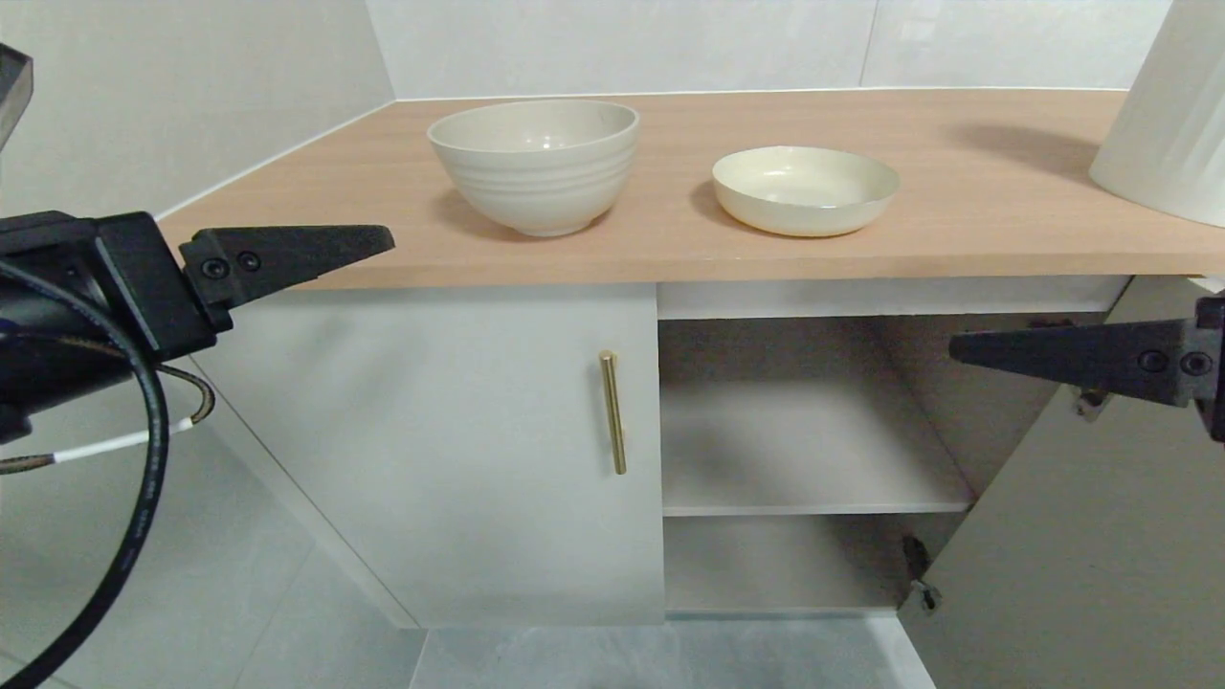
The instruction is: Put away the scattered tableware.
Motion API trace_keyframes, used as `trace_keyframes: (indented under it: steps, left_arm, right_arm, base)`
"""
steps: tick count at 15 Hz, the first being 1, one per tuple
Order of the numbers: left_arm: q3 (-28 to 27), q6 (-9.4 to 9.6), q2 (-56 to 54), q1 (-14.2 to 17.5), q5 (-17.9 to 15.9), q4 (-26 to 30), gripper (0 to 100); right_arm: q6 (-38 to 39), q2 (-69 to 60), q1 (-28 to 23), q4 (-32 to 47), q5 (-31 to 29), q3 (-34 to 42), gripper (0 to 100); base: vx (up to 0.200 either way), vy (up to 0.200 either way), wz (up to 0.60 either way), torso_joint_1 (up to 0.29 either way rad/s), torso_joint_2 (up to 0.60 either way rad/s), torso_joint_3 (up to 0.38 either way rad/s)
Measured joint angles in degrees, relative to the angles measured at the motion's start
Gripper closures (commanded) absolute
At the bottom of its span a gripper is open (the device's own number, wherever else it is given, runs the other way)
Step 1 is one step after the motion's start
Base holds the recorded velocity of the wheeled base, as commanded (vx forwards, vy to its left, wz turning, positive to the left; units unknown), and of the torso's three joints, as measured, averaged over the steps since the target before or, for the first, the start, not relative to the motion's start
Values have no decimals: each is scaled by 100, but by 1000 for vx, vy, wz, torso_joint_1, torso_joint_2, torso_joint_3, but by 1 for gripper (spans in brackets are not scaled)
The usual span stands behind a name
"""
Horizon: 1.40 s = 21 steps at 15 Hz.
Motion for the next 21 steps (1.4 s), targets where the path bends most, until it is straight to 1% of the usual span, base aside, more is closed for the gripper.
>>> trace_keyframes:
  steps: [2,3,6,11,13,16,21]
  left_arm:
    - [0,0,10,-2,-1,-1,0]
    - [0,0,16,-2,-1,-1,0]
    - [0,0,16,-4,0,-1,0]
    - [-2,-2,22,-9,0,0,0]
    - [4,-2,57,-6,5,0,0]
    - [6,-2,90,-15,-1,-4,0]
    - [-22,-2,201,-15,-4,-9,0]
  right_arm:
    - [55,-15,7,-137,-57,-68,0]
    - [2,-5,0,-402,-76,-5,0]
    - [-345,20,-13,-1051,-87,405,0]
    - [-378,20,-13,-1073,-71,564,0]
    - [-488,39,-15,-1073,-76,581,0]
    - [-510,38,-13,-1091,-71,606,0]
    - [-523,77,-26,-1119,-76,618,0]
  base:
    - [0,0,0,0,0,0]
    - [0,0,0,0,0,0]
    - [0,0,0,0,0,0]
    - [0,0,0,128,-200,-193]
    - [0,0,0,190,-610,-268]
    - [0,0,0,59,-554,-251]
    - [0,0,0,298,-465,-256]
